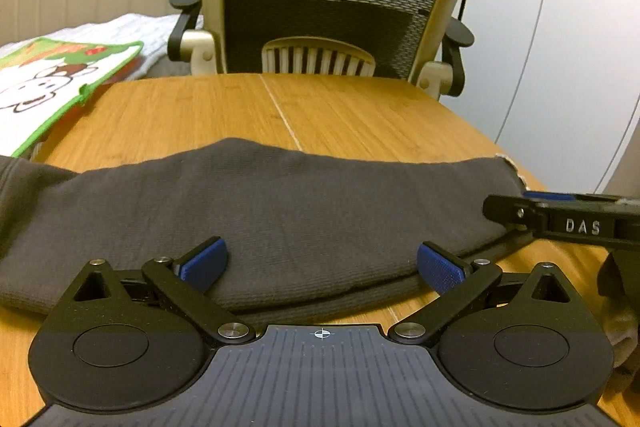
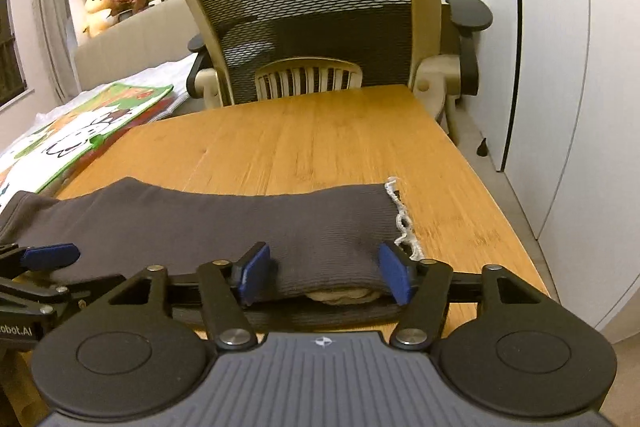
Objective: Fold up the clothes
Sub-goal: 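Carry the held cuffs with the right tool over the pants toward the waistband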
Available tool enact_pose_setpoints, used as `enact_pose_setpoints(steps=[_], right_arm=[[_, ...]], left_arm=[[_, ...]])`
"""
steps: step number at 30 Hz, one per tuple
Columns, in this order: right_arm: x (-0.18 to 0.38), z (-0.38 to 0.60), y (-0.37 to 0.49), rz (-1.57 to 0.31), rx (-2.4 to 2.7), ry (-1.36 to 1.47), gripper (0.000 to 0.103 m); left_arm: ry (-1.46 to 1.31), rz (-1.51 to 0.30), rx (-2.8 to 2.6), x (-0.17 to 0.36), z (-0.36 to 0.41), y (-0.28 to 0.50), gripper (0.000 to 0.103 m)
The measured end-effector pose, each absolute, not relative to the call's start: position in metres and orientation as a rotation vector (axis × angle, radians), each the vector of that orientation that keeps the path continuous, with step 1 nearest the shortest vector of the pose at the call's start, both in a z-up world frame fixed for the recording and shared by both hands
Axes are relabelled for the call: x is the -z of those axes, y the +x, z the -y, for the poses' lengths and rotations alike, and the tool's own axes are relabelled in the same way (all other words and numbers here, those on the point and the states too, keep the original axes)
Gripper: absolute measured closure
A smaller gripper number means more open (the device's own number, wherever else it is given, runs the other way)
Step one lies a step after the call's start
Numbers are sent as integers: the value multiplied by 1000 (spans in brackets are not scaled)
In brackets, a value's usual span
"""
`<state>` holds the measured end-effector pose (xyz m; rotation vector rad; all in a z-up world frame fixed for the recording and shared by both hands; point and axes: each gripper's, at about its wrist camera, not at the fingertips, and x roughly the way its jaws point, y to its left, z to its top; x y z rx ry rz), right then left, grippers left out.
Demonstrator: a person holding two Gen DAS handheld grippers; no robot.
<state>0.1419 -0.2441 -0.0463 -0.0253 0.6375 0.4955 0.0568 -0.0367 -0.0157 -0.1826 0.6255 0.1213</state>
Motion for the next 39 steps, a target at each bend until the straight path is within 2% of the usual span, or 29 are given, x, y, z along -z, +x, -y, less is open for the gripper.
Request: enact_pose_setpoints(steps=[4, 5, 6, 9, 17, 19, 21, 25, 26, 27, 30, 32, 39], right_arm=[[44, 250, 134, -640, -494, -26, 39], [44, 253, 133, -641, -484, -27, 37], [44, 255, 133, -648, -462, -25, 31], [48, 270, 139, -693, -430, 33, 25], [48, 285, 145, -716, -422, 196, 25], [49, 291, 151, -729, -434, 272, 32], [51, 294, 157, -735, -437, 305, 47], [53, 296, 164, -736, -440, 330, 60], [53, 295, 164, -732, -446, 326, 65], [51, 292, 162, -719, -451, 308, 72], [40, 278, 154, -662, -467, 198, 81], [35, 270, 151, -638, -493, 157, 85], [31, 245, 131, -589, -548, 16, 85]], left_arm=[[-183, -623, -121, 16, 37, 56, 0], [-183, -623, -121, 16, 37, 56, 0], [-184, -622, -121, 16, 37, 56, 0], [-186, -620, -120, 16, 37, 56, 0], [-183, -619, -121, 16, 37, 56, 0], [-182, -620, -122, 16, 38, 56, 0], [-182, -620, -122, 15, 38, 56, 0], [-182, -619, -121, 15, 38, 56, 0], [-182, -620, -122, 15, 38, 56, 0], [-181, -620, -122, 15, 38, 56, 0], [-179, -621, -122, 15, 39, 56, 0], [-180, -621, -122, 15, 38, 56, 0], [-198, -613, -111, 15, 35, 53, 0]])
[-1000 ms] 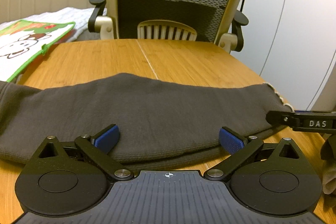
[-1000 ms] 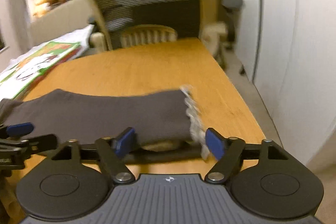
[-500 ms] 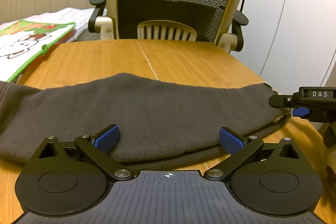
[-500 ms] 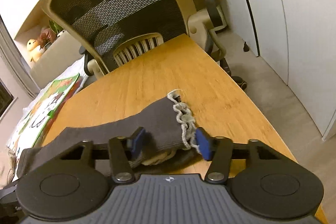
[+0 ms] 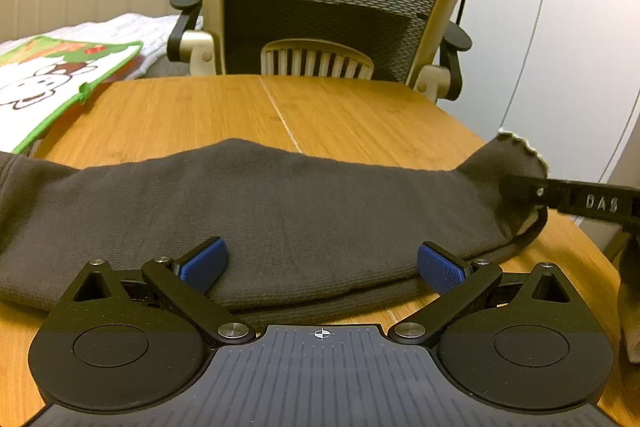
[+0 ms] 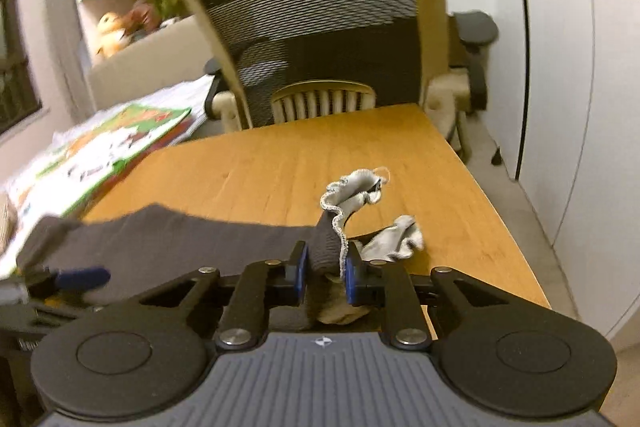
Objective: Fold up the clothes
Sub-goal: 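Carry the held cuffs with the right tool over the pants toward the waistband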
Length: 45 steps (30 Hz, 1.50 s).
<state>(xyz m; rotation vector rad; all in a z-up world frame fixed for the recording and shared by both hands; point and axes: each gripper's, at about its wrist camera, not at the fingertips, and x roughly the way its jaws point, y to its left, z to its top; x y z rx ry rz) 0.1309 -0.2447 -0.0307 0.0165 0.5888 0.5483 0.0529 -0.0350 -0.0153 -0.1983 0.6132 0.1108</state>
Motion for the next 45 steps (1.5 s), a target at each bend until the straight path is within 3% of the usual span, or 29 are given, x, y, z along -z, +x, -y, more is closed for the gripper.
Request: enact_pose_setpoints(steps=[12, 17, 25, 32, 45], right_arm=[[21, 300, 147, -583, -329, 115, 85], [29, 324, 155, -704, -380, 367, 78], [54, 319, 158, -791, -367, 468, 67], [58, 307, 156, -759, -421, 456, 59], [54, 294, 179, -666, -397, 293, 58]], left_arm=[[-198, -615, -110, 15, 37, 53, 0], [-201, -613, -111, 15, 36, 53, 0], [-208, -609, -109, 15, 35, 53, 0], [-197, -613, -121, 14, 37, 54, 0], [-187, -617, -123, 15, 47, 66, 0]])
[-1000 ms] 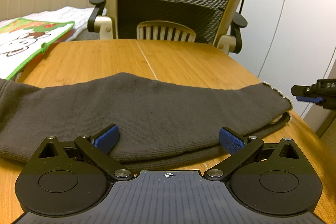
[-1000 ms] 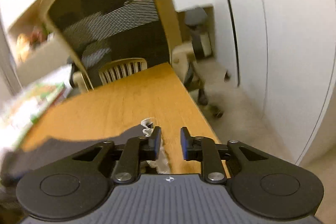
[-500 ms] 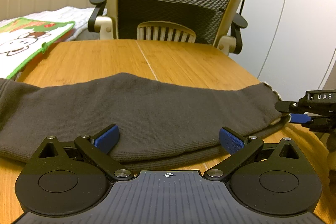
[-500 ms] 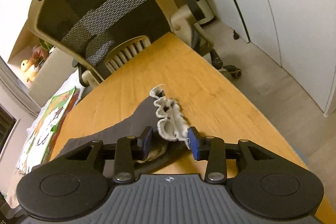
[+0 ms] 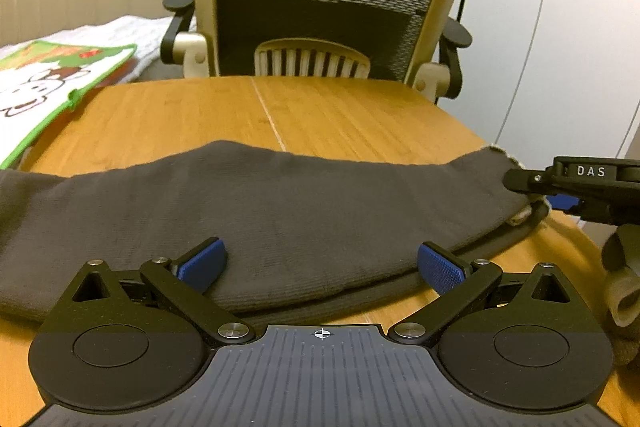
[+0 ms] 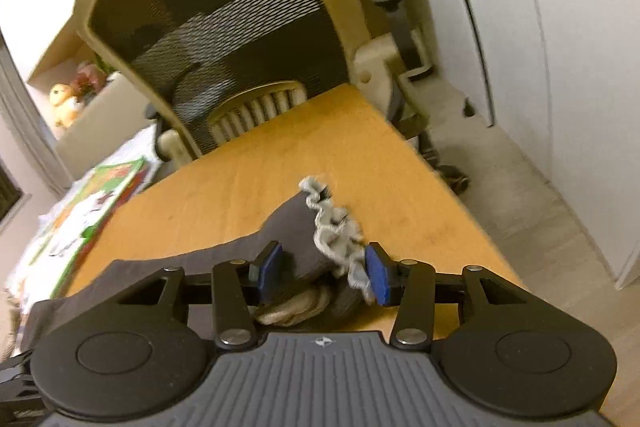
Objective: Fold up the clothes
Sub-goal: 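Carry the held cuffs with the right tool over the pants toward the waistband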
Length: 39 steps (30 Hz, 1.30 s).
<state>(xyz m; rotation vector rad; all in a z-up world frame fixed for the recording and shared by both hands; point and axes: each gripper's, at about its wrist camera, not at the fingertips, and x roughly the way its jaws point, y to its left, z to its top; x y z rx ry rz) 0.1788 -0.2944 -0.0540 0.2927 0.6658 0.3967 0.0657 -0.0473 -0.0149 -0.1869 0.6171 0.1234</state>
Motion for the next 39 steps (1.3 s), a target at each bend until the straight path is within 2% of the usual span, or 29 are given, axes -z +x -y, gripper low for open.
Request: enact_pose_setpoints(steps=[5, 10, 17, 19, 21, 23, 28, 32, 36, 39], right_arm=[[34, 288, 161, -588, -411, 207, 59], [45, 277, 164, -667, -430, 155, 61], [40, 293, 144, -667, -380, 108, 61], [36, 300, 138, -670, -357, 130, 59], [32, 314, 136, -693, -361, 238, 43], [32, 324, 139, -719, -375, 356, 42], [46, 320, 155, -761, -379, 425, 43], [55, 316, 165, -755, -396, 474, 50], [60, 313, 174, -762, -433, 509, 70], [61, 312, 177, -762, -459, 508, 76]], left_arm=[[-193, -615, -124, 15, 47, 66, 0], [-202, -610, -121, 15, 45, 65, 0], [-219, -602, -115, 15, 42, 64, 0], [-228, -597, -112, 15, 41, 64, 0], [-238, -593, -109, 15, 39, 63, 0], [-238, -593, -109, 15, 39, 63, 0], [-236, -594, -110, 14, 39, 63, 0], [-238, -594, -109, 14, 39, 62, 0], [-253, -592, -101, 13, 37, 61, 0], [-269, -602, -90, 10, 34, 61, 0]])
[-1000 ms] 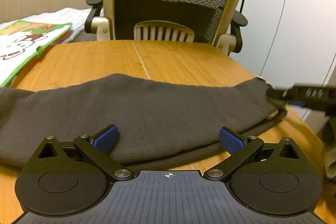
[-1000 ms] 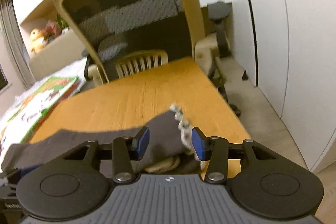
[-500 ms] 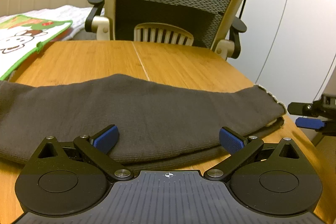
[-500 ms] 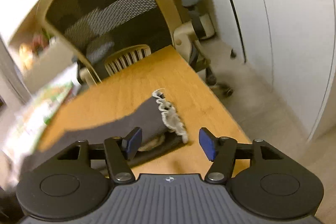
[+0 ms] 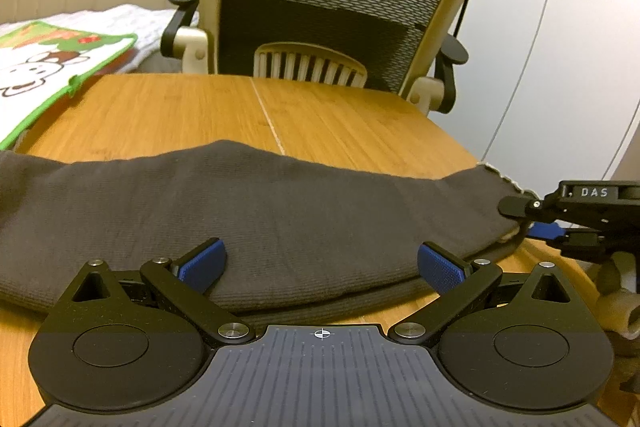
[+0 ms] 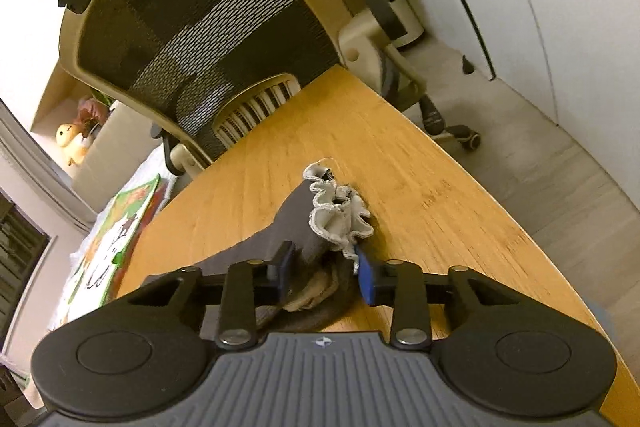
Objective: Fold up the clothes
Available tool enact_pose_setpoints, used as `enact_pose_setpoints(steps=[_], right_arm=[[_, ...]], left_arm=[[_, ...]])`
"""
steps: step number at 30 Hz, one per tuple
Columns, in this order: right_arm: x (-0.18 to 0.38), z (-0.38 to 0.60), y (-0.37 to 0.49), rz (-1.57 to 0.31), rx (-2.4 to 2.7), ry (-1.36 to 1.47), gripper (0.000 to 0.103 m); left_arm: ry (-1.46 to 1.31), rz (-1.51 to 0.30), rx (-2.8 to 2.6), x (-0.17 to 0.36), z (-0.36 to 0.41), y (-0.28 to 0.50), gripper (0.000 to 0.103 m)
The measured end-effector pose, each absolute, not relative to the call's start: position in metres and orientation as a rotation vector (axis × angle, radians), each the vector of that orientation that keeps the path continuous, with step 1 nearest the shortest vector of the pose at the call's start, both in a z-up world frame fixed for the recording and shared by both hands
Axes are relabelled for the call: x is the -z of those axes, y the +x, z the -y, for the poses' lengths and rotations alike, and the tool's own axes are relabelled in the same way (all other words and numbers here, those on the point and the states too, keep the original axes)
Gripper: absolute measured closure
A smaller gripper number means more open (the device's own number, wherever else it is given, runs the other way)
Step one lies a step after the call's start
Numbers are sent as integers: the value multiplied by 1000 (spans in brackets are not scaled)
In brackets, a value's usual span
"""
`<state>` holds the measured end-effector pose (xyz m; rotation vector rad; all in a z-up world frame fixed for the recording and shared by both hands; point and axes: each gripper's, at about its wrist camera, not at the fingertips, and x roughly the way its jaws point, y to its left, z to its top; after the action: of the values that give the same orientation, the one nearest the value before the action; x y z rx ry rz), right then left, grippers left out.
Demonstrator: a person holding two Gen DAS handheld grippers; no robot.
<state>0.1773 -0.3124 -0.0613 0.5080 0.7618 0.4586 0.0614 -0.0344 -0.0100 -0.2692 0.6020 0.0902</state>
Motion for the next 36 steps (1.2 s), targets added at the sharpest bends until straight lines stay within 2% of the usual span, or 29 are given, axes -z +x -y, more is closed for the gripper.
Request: enact_pose_setpoints(steps=[5, 9, 12, 17, 26, 30, 32, 36], right_arm=[[41, 291, 172, -661, -519, 302, 84], [22, 257, 152, -532, -608, 66, 85], [26, 236, 142, -539, -675, -43, 85], [34, 217, 124, -508, -716, -147, 84], [33, 217, 120, -497, -759, -191, 78], [29, 241, 121, -532, -797, -143, 66], [29, 259, 127, -562, -771, -90, 66], [33, 301, 154, -653, -715, 204, 65]], left_arm=[[-295, -629, -47, -14, 29, 78, 0], [-271, -629, -25, -42, 31, 101, 0], [-280, -622, 3, -59, 37, 119, 0], [-241, -648, 17, -49, 67, 140, 0], [-9, -717, -33, -16, 99, 167, 1], [12, -729, -58, -8, 89, 165, 0], [-8, -731, -63, -8, 81, 163, 0], [-51, -733, -61, -8, 67, 159, 0]])
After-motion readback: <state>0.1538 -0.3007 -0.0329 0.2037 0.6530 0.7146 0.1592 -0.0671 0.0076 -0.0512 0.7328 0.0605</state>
